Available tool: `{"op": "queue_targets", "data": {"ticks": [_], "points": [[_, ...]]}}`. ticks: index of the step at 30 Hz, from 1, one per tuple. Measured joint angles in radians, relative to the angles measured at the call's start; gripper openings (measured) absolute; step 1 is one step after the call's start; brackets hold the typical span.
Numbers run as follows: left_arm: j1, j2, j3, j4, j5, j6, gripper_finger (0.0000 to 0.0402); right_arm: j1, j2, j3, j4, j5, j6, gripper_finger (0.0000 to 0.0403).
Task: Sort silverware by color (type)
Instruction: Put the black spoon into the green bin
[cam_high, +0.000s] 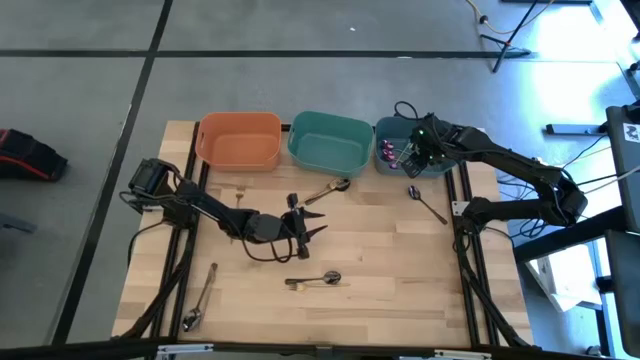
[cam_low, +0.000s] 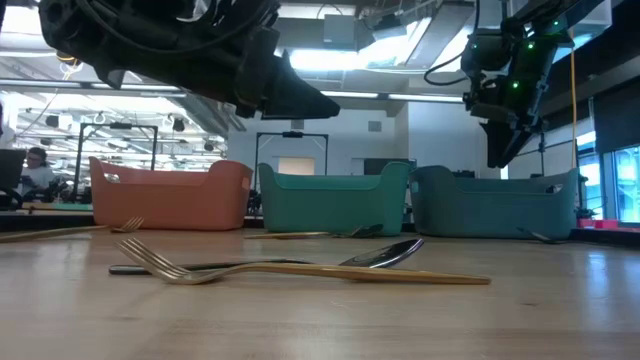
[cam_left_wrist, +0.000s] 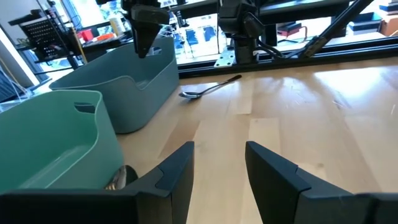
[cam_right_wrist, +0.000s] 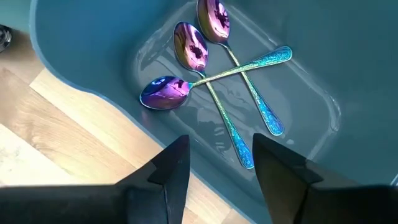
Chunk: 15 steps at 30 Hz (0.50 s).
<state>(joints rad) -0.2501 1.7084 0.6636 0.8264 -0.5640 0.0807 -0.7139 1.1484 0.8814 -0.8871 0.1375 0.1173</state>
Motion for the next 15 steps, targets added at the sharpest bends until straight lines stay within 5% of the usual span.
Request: {"op": "queue_targets", "data": {"ticks": [9, 15], "points": [[0.0, 0.0, 0.0, 0.005, 0.0, 0.001, 0.014, 0.012, -0.016, 0.0, -0.044, -0.008, -0.021, 0.0168], [0.0, 0.0, 0.0, 0.005, 0.0, 0.001, 0.014, 0.144, -0.058, 0.0, -0.16, -0.017, 0.057, 0.0168]]}}
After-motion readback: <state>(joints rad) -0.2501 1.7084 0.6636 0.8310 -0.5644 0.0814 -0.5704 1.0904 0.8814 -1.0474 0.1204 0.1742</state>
